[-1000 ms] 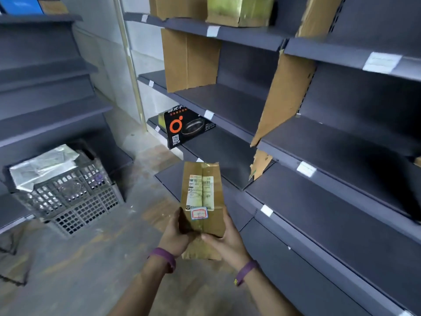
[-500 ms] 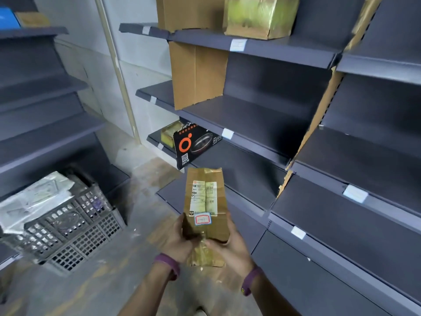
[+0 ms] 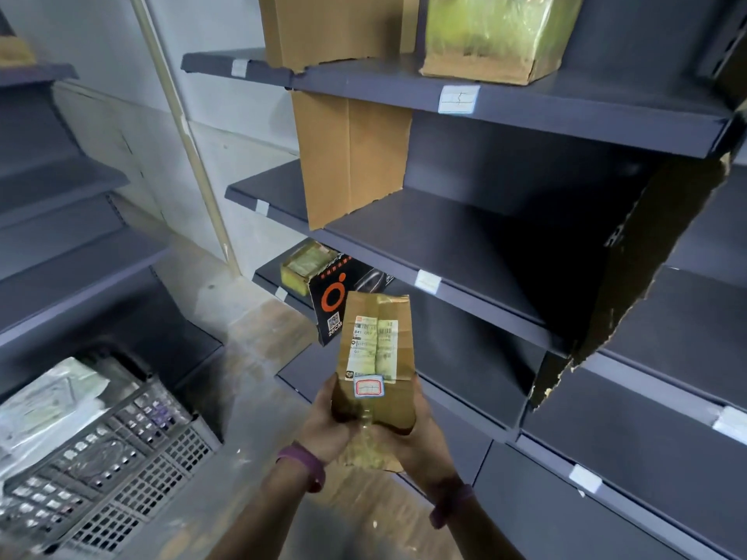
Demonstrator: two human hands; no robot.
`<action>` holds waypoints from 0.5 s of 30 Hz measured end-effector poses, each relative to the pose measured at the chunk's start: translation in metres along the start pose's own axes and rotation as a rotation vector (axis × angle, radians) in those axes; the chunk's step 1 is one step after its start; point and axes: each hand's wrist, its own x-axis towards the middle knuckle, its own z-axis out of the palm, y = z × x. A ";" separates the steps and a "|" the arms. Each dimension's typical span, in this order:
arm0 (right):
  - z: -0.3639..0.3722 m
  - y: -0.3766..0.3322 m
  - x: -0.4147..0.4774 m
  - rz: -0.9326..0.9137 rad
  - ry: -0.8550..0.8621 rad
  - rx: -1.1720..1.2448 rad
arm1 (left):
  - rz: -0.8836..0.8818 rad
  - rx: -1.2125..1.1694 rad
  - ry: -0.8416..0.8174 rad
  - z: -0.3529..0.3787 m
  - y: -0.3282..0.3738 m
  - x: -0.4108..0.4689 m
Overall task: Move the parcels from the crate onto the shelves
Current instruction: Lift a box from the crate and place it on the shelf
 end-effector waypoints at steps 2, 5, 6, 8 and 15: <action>0.006 0.001 0.002 -0.002 0.033 0.004 | 0.015 0.018 -0.030 -0.006 -0.003 0.004; 0.020 0.006 -0.004 -0.003 0.102 -0.012 | 0.066 0.039 -0.074 -0.021 -0.007 0.012; 0.026 0.008 -0.007 -0.002 0.124 -0.015 | 0.070 0.033 -0.092 -0.025 -0.010 0.015; 0.038 0.013 -0.013 0.018 0.160 -0.010 | 0.042 0.002 -0.141 -0.033 -0.012 0.013; 0.114 -0.009 -0.040 -0.006 0.227 -0.034 | 0.042 -0.070 -0.205 -0.107 -0.035 -0.014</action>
